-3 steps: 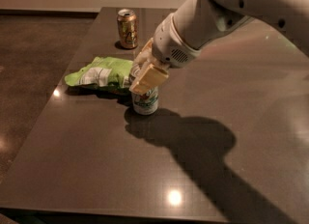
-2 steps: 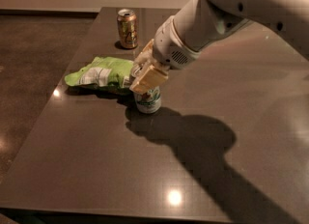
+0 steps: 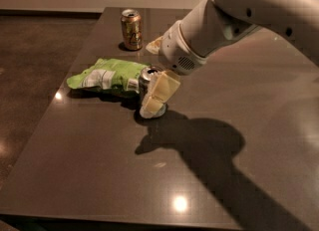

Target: Move 7up can near green rice chip bag

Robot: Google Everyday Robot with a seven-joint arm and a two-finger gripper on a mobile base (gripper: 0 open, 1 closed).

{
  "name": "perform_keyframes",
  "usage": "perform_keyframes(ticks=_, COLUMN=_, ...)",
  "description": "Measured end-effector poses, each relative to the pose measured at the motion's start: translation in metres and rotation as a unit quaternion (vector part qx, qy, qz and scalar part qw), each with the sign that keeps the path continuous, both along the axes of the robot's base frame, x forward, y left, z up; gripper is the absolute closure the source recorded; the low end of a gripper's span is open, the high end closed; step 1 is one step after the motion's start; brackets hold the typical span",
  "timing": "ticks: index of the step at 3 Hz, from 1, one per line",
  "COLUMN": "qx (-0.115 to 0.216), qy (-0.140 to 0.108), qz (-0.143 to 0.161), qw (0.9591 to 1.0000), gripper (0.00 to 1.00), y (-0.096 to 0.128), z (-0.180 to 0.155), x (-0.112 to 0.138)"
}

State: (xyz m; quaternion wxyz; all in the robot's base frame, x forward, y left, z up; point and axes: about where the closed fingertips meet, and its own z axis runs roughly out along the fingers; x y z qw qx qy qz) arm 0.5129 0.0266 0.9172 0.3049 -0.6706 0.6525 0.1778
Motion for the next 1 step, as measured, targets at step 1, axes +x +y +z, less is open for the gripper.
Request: perform_keyframes(ticks=1, qx=0.000, qy=0.000, qz=0.000, qw=1.0000, gripper=0.00, y=0.0000, z=0.0000, x=0.0000)
